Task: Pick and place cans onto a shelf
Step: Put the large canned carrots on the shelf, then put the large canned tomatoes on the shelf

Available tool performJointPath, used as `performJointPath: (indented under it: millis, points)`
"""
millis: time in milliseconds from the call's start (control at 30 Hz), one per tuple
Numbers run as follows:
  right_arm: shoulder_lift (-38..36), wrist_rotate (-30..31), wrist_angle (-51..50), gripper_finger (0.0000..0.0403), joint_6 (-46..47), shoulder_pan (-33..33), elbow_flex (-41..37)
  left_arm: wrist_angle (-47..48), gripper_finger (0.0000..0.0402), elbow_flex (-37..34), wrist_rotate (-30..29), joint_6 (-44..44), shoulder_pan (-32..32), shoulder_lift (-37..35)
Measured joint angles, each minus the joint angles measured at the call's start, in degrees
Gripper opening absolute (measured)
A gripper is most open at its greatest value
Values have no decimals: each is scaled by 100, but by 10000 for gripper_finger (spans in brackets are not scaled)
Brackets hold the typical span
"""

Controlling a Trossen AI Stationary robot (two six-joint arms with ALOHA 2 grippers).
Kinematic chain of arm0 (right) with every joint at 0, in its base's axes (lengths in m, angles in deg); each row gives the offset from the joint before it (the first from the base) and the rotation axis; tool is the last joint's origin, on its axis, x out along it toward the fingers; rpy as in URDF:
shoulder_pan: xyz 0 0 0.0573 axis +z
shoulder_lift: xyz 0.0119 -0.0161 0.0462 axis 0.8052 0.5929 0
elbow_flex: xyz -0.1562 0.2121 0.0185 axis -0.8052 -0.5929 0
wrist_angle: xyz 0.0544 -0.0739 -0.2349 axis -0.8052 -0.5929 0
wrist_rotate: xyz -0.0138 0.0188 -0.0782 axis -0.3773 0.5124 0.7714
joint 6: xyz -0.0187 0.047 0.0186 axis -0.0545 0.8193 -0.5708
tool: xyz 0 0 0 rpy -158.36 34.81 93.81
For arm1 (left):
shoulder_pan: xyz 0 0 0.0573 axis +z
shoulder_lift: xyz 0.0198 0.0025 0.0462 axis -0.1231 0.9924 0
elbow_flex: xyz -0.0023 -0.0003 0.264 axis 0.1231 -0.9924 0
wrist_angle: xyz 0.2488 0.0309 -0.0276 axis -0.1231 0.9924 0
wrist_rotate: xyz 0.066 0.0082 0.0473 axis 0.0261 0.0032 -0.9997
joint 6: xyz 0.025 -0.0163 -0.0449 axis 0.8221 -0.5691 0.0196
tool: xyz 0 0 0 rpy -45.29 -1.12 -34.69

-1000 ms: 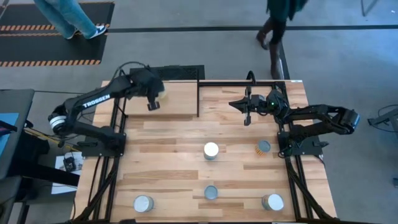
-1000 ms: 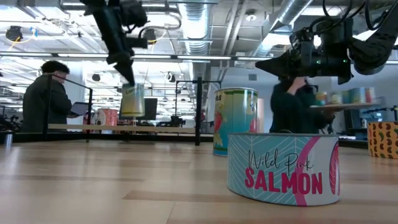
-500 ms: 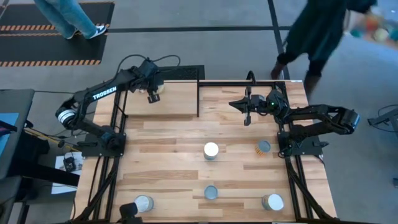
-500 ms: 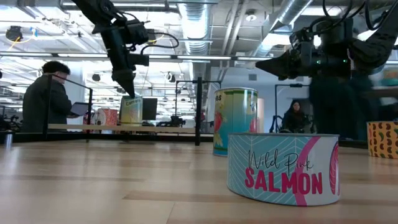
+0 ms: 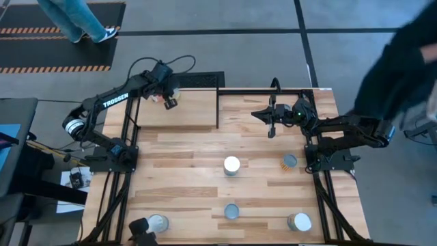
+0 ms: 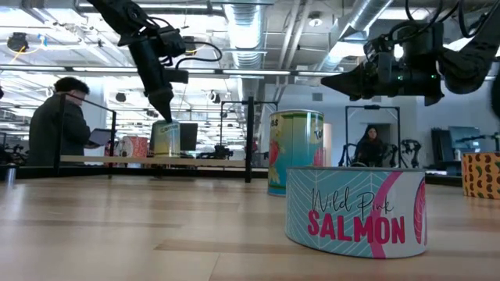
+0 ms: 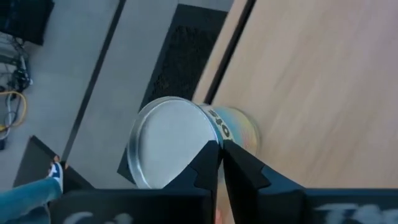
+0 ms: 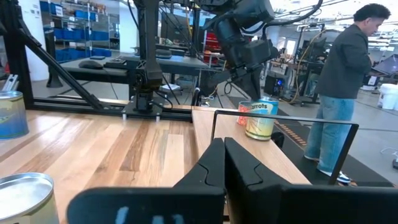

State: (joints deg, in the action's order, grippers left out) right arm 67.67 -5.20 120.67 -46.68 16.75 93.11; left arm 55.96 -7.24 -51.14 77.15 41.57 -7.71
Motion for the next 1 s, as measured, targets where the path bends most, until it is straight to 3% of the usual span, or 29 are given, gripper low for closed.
performJointPath:
  millis: [300, 500, 600, 800, 1000]
  points:
    - [0, 0, 0, 13, 0, 0, 0, 14, 53, 3, -38, -2, 0, -6]
    - [-1, 0, 2, 13, 0, 0, 0, 20, 47, 4, -114, -104, -65, -425]
    - [0, 0, 2, 13, 72, 14, 3, -84, 36, -107, 331, -483, -176, -806]
    - [0, 5, -98, 13, 273, 196, 186, -1318, 4, -1037, 958, -1004, -923, -1640]
    - [0, 7, -506, 6, -85, 882, 605, -3579, 2, -2384, 1138, -1623, -1966, -2240]
